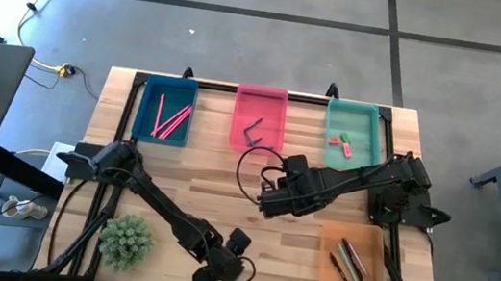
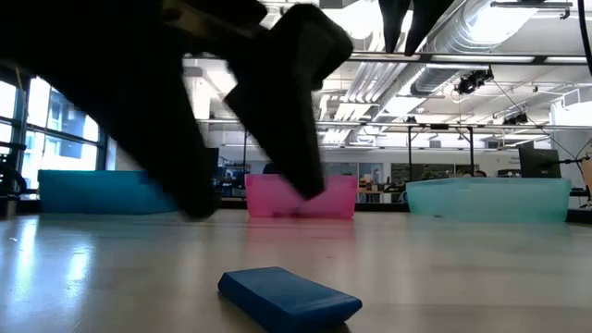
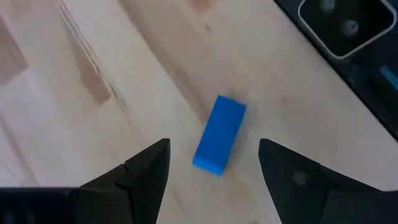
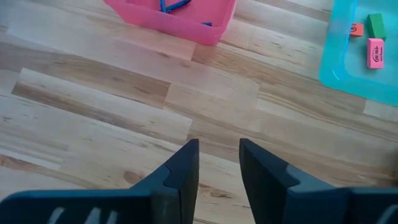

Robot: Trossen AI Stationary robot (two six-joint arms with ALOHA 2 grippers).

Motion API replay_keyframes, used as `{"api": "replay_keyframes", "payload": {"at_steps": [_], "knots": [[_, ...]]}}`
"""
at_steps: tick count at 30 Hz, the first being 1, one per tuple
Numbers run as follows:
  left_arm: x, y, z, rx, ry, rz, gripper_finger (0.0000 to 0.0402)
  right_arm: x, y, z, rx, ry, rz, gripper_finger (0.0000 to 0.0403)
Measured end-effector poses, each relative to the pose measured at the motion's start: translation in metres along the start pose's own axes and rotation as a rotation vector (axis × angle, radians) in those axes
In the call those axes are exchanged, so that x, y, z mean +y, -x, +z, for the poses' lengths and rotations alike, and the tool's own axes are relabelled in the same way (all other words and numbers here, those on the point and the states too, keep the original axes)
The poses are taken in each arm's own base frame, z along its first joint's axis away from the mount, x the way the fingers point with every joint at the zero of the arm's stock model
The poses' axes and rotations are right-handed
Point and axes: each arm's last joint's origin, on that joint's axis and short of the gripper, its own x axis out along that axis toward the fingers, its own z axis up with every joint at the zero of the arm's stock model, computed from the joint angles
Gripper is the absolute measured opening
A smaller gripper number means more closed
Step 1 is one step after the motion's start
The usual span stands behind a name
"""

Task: Sort crayons/erasers/pens/pencils in bins
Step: Put the blue eraser into the green bin

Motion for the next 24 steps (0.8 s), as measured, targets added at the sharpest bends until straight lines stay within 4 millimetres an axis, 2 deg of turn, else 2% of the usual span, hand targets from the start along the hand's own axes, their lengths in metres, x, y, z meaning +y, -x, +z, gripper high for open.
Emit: {"api": "replay_keyframes", "payload": {"at_steps": [9,13,18,24], "knots": [[-0.009,-0.025,-0.006,0.016,-0.065,-0.001,0.0234,0.0,0.0,0.0,-0.002,-0.001,0.002,0.0105],[-0.009,-0.03,-0.007,0.018,-0.064,-0.021,0.0234,0.001,0.0,0.0,-0.004,-0.003,0.007,0.0105],[-0.005,-0.034,-0.01,0.04,-0.052,-0.04,0.0234,0.001,0.0,0.0,-0.004,-0.007,0.013,0.0105],[0.009,-0.036,-0.014,0.046,-0.011,-0.096,0.0221,0.002,0.0,-0.001,0.0,-0.008,0.021,0.0105]]}}
